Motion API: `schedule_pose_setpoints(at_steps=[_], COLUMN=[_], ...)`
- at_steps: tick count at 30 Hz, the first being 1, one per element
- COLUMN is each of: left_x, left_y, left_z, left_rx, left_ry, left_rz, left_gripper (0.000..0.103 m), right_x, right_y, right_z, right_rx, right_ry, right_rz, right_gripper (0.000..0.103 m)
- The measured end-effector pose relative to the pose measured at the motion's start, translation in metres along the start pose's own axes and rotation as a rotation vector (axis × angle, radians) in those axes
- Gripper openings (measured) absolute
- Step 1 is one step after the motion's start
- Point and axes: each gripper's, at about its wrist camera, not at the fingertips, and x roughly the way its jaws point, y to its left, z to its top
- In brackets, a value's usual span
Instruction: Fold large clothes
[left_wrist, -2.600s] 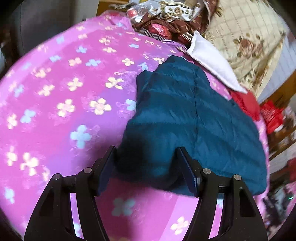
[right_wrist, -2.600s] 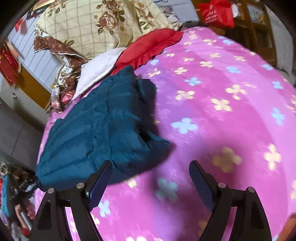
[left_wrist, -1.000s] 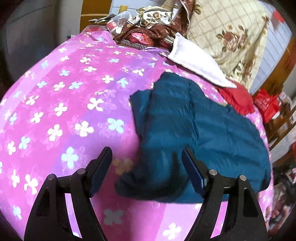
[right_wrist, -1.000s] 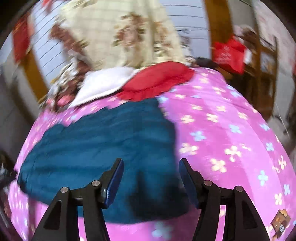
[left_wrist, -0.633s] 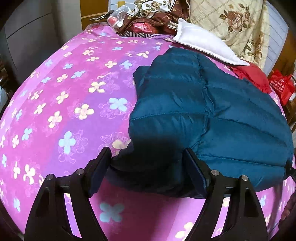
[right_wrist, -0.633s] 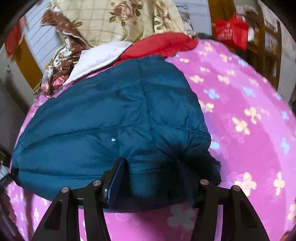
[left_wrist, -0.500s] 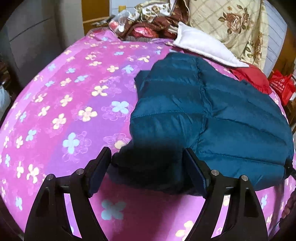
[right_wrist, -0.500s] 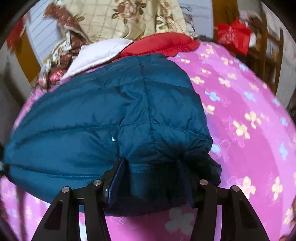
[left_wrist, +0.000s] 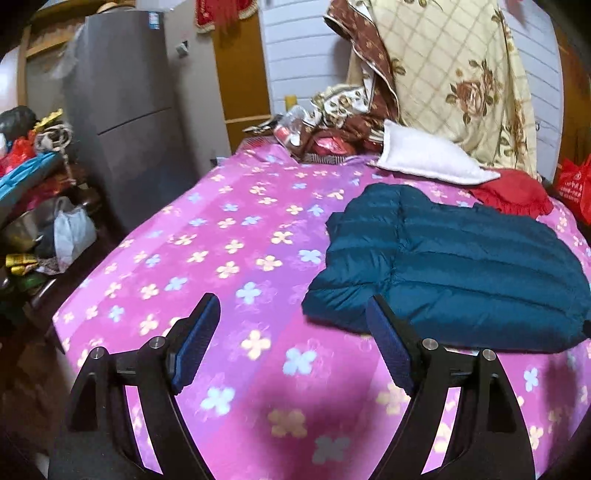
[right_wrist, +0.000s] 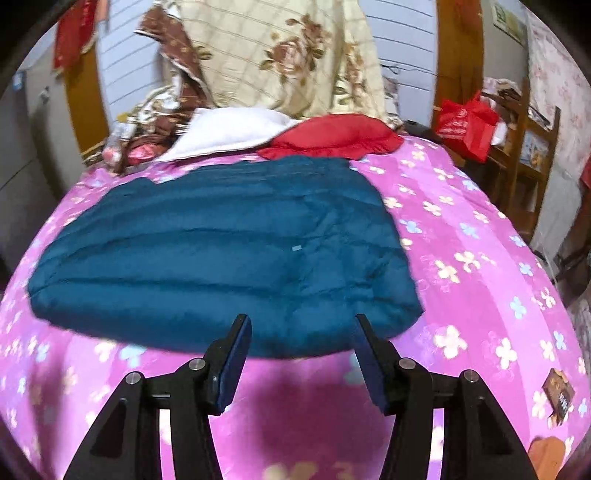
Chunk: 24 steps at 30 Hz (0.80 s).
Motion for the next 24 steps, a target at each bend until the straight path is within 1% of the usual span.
schedule_pose_setpoints(at_steps=[2, 4, 6, 7, 9, 11, 12, 14, 16, 17, 19, 21, 22, 24], left_x=[-0.014, -0.026, -0.036, -0.041, -0.048, -0.056, -0.059, -0.066, -0.072, -0.074, -0.082, -0.090, -0.093, -0.097], left_y=[0.004, 0.008, 0.011, 0.011, 0.013, 0.016, 0.019, 0.027, 0.036, 0.041, 0.050, 0.056, 0.058, 0.057], left_z=[-0.008, -0.015, -0.018, -0.019, -0.017, -0.016, -0.016, -0.016, -0.016, -0.017, -0.018, -0.022, -0.022, -0.022], left_rx=[-0.021, -0.046, -0.065, -0.069, -0.072, -0.079, -0.086, -0.111, -0.141, -0.152, -0.186, -0.214, -0.220, -0.222], left_ry=[0.003, -0.005, -0.014, -0.020, -0.042, -0.081, -0.100, -0.141, -0.173, -0.186, -0.239, -0.295, -0.308, -0.313], left_rz=[-0.022, -0.065, -0.111, -0.119, -0.104, -0.065, -0.050, -0.027, -0.018, -0.015, -0.013, -0.014, -0.018, -0.048], left_gripper=[0.082, 0.082, 0.082, 0.082, 0.082, 0.082, 0.082, 0.082, 0.082, 0.082, 0.083, 0.088, 0.094, 0.095], right_x=[-0.003, 0.000, 0.011, 0.018, 0.034, 0.052, 0.064, 0.090, 0.102, 0.101, 0.090, 0.066, 0.052, 0.027], right_y=[0.014, 0.032, 0.054, 0.065, 0.081, 0.093, 0.097, 0.103, 0.103, 0.103, 0.099, 0.090, 0.086, 0.079], right_z=[-0.002, -0.001, 0.005, 0.009, 0.019, 0.028, 0.031, 0.035, 0.038, 0.039, 0.038, 0.027, 0.019, 0.003], right_rx=[-0.016, -0.039, -0.063, -0.070, -0.075, -0.072, -0.070, -0.060, -0.053, -0.056, -0.055, -0.035, -0.025, -0.019], right_ry=[0.014, 0.031, 0.051, 0.057, 0.068, 0.085, 0.101, 0.156, 0.184, 0.189, 0.183, 0.157, 0.144, 0.119], right_rz=[0.040, 0.062, 0.080, 0.084, 0.078, 0.061, 0.045, 0.024, 0.015, 0.015, 0.027, 0.055, 0.076, 0.109], right_gripper=[0.054, 0.054, 0.054, 0.054, 0.054, 0.054, 0.054, 0.058, 0.059, 0.059, 0.059, 0.059, 0.059, 0.059])
